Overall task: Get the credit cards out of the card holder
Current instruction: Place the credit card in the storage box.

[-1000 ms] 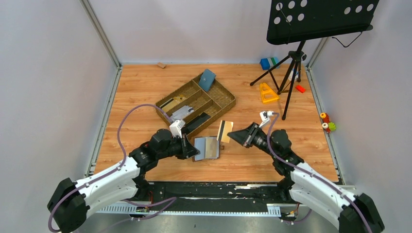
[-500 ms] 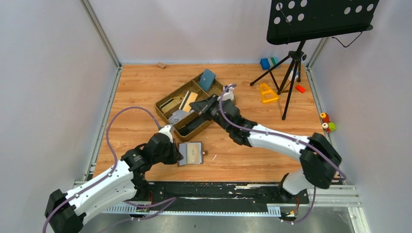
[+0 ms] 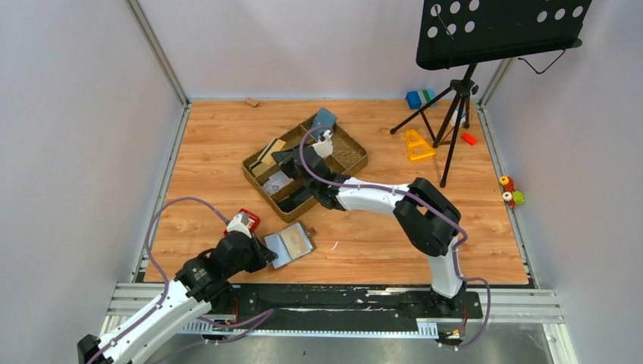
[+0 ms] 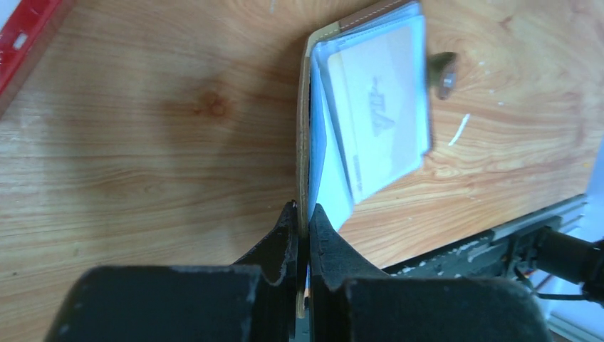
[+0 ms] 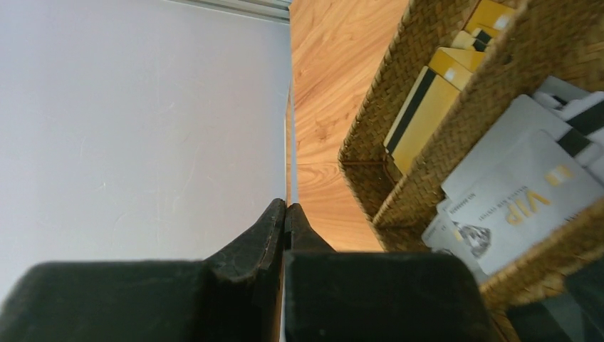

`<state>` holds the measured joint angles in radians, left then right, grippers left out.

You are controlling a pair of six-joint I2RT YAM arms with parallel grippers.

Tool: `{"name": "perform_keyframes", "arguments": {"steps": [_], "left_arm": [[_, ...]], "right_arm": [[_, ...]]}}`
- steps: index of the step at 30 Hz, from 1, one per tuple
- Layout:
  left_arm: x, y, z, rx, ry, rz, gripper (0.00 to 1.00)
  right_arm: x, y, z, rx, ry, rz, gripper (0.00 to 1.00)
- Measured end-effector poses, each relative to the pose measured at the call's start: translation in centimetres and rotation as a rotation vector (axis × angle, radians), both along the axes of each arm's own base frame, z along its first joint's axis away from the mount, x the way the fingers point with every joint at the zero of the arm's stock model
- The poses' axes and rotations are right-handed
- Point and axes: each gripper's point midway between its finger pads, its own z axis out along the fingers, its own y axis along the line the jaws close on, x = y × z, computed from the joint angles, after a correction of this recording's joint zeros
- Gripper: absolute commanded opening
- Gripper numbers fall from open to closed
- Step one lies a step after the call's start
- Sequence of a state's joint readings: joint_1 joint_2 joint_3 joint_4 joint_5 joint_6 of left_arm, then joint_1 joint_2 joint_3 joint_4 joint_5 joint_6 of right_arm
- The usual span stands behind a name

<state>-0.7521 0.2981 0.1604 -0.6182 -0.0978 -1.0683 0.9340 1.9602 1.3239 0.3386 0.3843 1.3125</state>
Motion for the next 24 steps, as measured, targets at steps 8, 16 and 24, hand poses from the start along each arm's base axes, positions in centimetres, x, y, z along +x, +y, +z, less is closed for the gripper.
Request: {"name": "perform_keyframes", "arguments": {"steps": [8, 16, 24], "left_arm": [[-0.2, 0.2, 0.2, -0.013, 0.012, 0.021, 0.00], [-0.4, 0.5, -0.5, 0.048, 0.044, 0.005, 0.00], [-0.3, 0.5, -0.5, 0.062, 0.036, -0.016, 0.00]], "right_arm": [[2.3, 2.9, -1.5, 0.048, 0.025, -0.023, 0.00], [3.7, 4.0, -4.4, 0.062, 0.066, -0.048, 0.00], [4.4, 3.9, -6.9, 0.065, 0.105, -0.077, 0.00]]}}
